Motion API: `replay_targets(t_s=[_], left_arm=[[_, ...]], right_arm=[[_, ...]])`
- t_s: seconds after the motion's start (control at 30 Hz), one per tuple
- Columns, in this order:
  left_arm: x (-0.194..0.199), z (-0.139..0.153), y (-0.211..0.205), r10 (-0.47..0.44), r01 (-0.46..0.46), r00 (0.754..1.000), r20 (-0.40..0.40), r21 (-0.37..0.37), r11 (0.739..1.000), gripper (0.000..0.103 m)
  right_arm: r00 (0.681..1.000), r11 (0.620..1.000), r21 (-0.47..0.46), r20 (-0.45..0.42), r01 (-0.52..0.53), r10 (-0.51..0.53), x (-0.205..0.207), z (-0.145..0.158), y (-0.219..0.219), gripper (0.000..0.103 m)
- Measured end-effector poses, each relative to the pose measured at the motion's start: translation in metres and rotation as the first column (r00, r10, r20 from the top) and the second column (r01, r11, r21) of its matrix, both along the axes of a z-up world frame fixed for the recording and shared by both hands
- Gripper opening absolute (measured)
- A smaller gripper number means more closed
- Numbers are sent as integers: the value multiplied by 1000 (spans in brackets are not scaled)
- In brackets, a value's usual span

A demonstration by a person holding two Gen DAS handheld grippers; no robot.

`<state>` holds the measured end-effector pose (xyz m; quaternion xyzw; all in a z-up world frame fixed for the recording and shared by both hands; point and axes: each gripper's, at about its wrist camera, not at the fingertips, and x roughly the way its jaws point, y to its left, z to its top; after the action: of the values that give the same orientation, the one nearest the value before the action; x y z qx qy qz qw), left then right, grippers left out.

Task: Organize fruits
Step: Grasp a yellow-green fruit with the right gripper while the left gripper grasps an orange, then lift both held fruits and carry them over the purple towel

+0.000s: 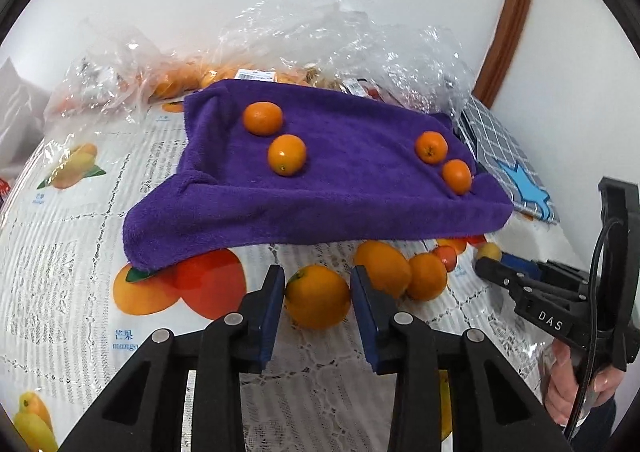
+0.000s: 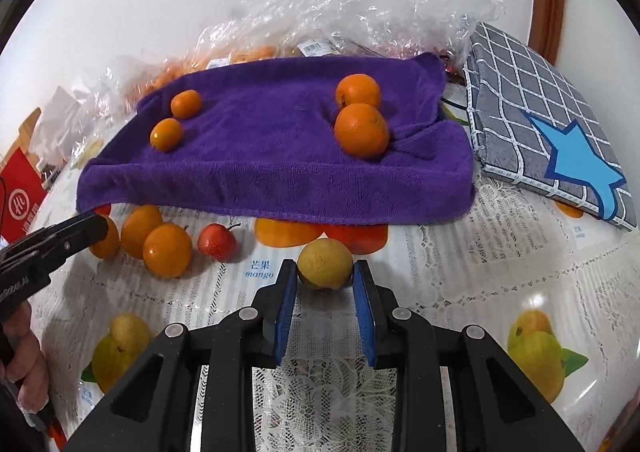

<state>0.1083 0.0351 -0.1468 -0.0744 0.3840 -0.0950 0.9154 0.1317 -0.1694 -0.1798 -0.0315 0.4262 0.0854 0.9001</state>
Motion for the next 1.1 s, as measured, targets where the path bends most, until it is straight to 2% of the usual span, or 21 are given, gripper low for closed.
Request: replay_targets(t_s=[0.17,0.4,0.53,0.7,0.9,1.1], left_arm=[[7,-10,-2,-10,10,997,-70,-2,1000,34],[5,-10,-3,-10,10,998,-66,6,1000,34],[3,-9,-2,-3,3,998,-57,-6,1000,33],[-4,2,6,32,-30,999,23,-51,998,33],[-14,17,19,88,-76,988,123,-96,992,33],[-12,20,32,129,-110,982,136,-136,985,33]], right_arm=[[1000,1000,-19,3,-9,9,-1,-1,3,29],[1000,1000,-10,15,-27,27,-3,0,4,29],[997,999,35,65,-38,35,-11,8,-1,28],[994,995,97,103,-30,20,-15,14,-10,28],[990,995,88,134,-48,36,-19,18,-5,28],[988,995,96,155,-40,25,-22,22,-8,28]])
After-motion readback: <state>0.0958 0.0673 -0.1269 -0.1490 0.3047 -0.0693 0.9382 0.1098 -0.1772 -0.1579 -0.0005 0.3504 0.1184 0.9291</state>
